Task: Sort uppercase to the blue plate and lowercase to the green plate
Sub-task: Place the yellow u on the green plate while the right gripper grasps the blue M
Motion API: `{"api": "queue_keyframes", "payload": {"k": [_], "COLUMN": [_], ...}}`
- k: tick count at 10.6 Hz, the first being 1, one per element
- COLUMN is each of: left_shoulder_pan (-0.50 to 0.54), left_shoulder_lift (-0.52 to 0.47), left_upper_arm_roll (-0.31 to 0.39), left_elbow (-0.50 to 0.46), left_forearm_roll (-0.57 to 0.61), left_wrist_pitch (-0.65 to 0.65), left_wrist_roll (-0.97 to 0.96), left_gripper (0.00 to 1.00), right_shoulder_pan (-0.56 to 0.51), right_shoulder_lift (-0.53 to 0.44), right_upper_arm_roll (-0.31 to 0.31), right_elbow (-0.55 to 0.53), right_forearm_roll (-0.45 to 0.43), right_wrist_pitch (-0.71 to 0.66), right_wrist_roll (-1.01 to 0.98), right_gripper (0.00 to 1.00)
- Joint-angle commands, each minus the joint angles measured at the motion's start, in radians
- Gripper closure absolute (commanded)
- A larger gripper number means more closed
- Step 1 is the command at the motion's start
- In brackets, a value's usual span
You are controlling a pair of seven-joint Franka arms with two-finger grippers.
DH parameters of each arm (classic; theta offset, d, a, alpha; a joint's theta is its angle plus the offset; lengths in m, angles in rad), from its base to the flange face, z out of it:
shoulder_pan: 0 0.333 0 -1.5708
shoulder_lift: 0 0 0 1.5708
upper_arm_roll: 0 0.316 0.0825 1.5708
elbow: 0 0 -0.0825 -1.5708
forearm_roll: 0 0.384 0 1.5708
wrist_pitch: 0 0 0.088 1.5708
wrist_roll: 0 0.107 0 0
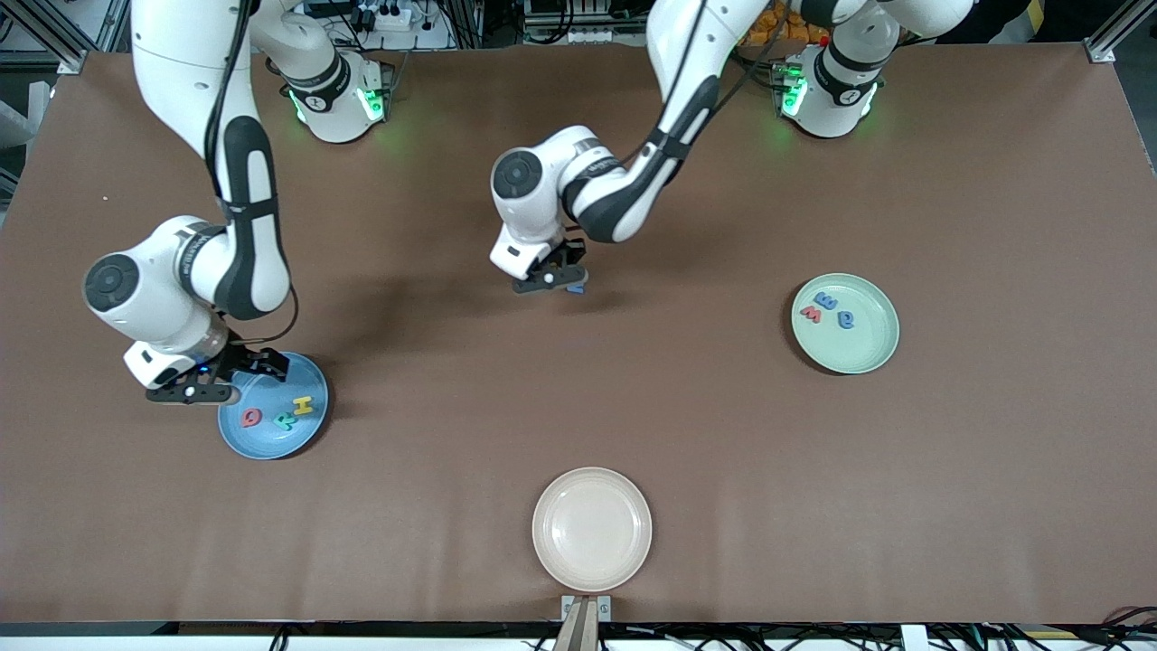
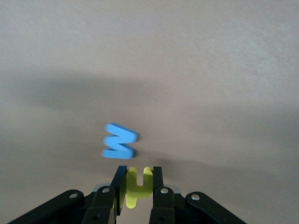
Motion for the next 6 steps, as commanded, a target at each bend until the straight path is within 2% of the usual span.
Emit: {"api": "queue_keyframes", "payload": {"k": [1,3,5,6], "left_shoulder_pan": [0.064,0.153,0.269,0.318], "left_shoulder_lift": [-0.069,-0.107,-0.135,-0.152], "left_upper_arm_roll": [0.006,0.014,0.013,0.013], "left_elbow": [-0.021,-0.027,-0.027,-0.031], "left_forearm_roll": [-0.033,-0.031,-0.027,-0.025], "left_wrist_pitch": [-0.132,-0.195,-0.261,-0.281], "left_wrist_roll": [0.13,0.241,0.357,0.424], "left_gripper": [0.88,0.9,0.9,0.9], "right_shoulder_pan": [0.114,0.266,0.357,0.362], "right_shoulder_lift": [-0.016,-0.003,0.032,0.053], "right_upper_arm_roll": [-0.004,0.005,0.066,0.117], "right_elbow": [-0.004,0.002,0.053,0.097], "right_forearm_roll": [0.018,0.016,0.015,0.012], "right_wrist_pitch": [-0.008,-0.005,-0.01,-0.017], "right_wrist_roll": [0.17,0.369,0.552,0.635], "right_gripper": [0.0,0.0,0.0,0.0]}}
